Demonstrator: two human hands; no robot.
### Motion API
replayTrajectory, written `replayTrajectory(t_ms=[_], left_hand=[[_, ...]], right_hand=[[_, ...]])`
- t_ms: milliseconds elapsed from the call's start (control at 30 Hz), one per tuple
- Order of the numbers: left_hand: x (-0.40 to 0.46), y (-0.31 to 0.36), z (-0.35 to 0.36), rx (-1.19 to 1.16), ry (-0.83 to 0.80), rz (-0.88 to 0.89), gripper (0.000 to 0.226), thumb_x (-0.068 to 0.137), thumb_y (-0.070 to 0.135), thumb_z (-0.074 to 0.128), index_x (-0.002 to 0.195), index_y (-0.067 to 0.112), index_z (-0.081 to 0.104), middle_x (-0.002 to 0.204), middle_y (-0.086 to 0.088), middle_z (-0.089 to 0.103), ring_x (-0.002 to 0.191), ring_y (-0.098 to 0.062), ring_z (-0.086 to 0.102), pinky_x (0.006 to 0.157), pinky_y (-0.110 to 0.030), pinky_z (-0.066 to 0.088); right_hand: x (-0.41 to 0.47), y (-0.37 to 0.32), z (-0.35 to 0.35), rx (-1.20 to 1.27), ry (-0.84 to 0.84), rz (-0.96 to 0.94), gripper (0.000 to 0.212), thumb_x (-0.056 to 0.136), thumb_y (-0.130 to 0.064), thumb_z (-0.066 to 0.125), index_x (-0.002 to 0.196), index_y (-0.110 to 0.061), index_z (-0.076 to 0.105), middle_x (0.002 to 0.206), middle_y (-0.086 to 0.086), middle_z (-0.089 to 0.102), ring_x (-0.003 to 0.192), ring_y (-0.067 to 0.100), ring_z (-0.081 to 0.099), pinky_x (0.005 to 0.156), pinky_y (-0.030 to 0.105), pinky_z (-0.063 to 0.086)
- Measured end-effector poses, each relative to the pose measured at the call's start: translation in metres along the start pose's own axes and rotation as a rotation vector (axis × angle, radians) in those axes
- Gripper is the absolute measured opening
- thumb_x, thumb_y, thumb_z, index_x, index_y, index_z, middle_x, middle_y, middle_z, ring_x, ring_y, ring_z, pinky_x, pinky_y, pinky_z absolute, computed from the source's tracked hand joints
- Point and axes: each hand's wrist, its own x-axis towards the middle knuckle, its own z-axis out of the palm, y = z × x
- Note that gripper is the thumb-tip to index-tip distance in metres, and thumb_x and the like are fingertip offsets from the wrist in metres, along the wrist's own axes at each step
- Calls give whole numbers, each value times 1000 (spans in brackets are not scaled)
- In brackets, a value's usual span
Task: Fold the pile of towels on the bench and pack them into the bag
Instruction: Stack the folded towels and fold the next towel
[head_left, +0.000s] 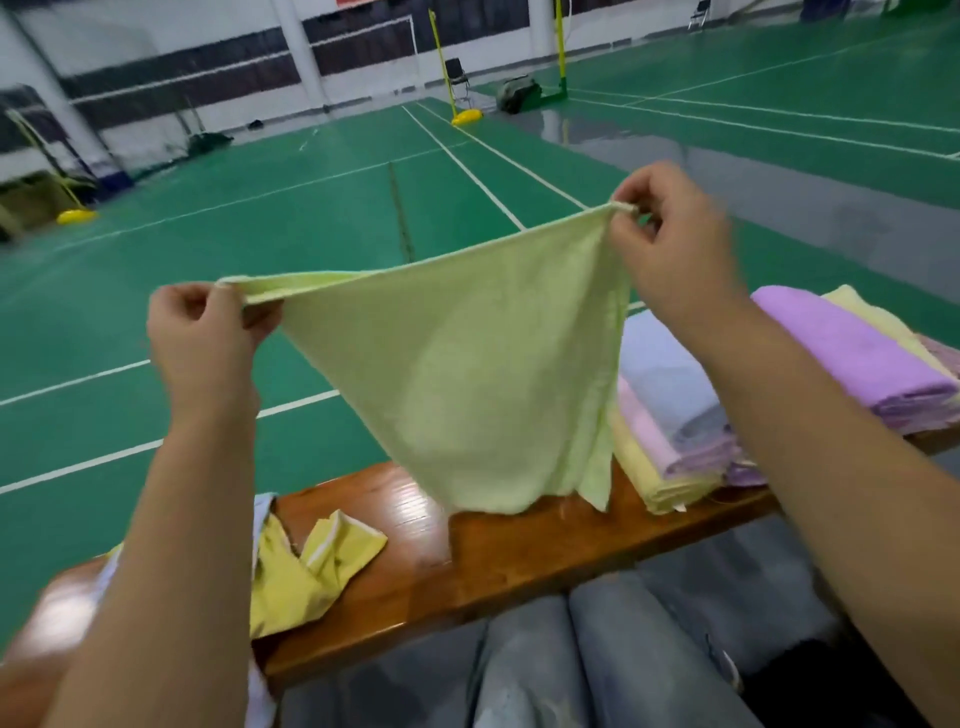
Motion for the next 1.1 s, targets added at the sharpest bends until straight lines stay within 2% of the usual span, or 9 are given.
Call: replayTrajectory(t_ms=[167, 267, 367, 533, 733, 800, 933, 1000, 1100], left_hand=[[-55, -29, -41, 120, -9, 91, 26, 82, 1, 49, 83, 27, 50, 84, 3, 48, 80, -16, 52, 70, -25, 57], [-115, -88, -81, 396, -74, -66, 34, 85, -2, 47, 80, 30, 58, 81, 8, 57, 72, -8, 55, 67, -23, 50], [-172, -137, -117, 711, -214, -285, 36, 87, 3, 51, 74, 33, 63, 87, -2, 63, 73, -15, 55, 65, -26, 42], [-208, -153, -146, 821, -334, -419, 19, 86, 1, 61, 81, 19, 62, 86, -1, 63, 81, -20, 59, 65, -19, 43], [-195, -131, -153, 531, -271, -533, 21, 87, -4, 63, 77, 14, 59, 89, 2, 67, 63, -14, 53, 51, -20, 43], [-190, -120, -155, 333, -277, -570, 31, 84, -14, 58, 66, 11, 59, 97, -3, 67, 53, -12, 51, 44, -18, 39], [-183, -94, -148, 20, -288, -610, 52, 83, -22, 40, 52, 15, 59, 86, -5, 68, 43, -13, 52, 35, -13, 31], [-179, -86, -144, -70, -328, -611, 43, 83, -18, 42, 56, 12, 57, 84, -6, 68, 47, -15, 58, 37, -14, 38], [-172, -82, -139, -57, -441, -545, 20, 68, 11, 79, 66, 15, 59, 89, -6, 69, 70, -18, 66, 62, -21, 56]], right_hand=[[-62, 15, -2, 214, -82, 135, 22, 93, -7, 51, 86, -28, 49, 81, -8, 58, 59, 2, 61, 52, 15, 45], [-144, 58, 0, 272, -268, 379, 28, 95, -2, 49, 86, -28, 49, 85, 0, 62, 68, 0, 68, 51, 14, 50], [-225, 105, 3, 247, -404, 662, 28, 93, 5, 49, 86, -22, 53, 91, 15, 63, 70, 1, 69, 56, 17, 54], [-267, 129, 1, 205, -479, 855, 23, 90, 10, 51, 85, -12, 55, 87, 15, 66, 65, 4, 69, 58, 13, 54], [-256, 128, -4, 235, -434, 818, 20, 91, 7, 52, 88, -12, 59, 86, 8, 68, 71, 6, 69, 66, 16, 55], [-252, 127, -8, 247, -413, 800, 21, 92, 5, 51, 89, -14, 59, 88, 10, 69, 74, 7, 69, 68, 17, 56], [-240, 117, -12, 266, -387, 728, 25, 92, 6, 49, 90, -17, 59, 88, 9, 68, 74, 3, 68, 63, 13, 53], [-234, 114, -11, 278, -369, 703, 27, 92, 8, 48, 89, -18, 58, 83, 2, 67, 73, 0, 67, 60, 11, 51], [-226, 115, -12, 292, -344, 676, 30, 93, 8, 47, 88, -20, 58, 77, -10, 69, 77, 0, 68, 57, 10, 50]])
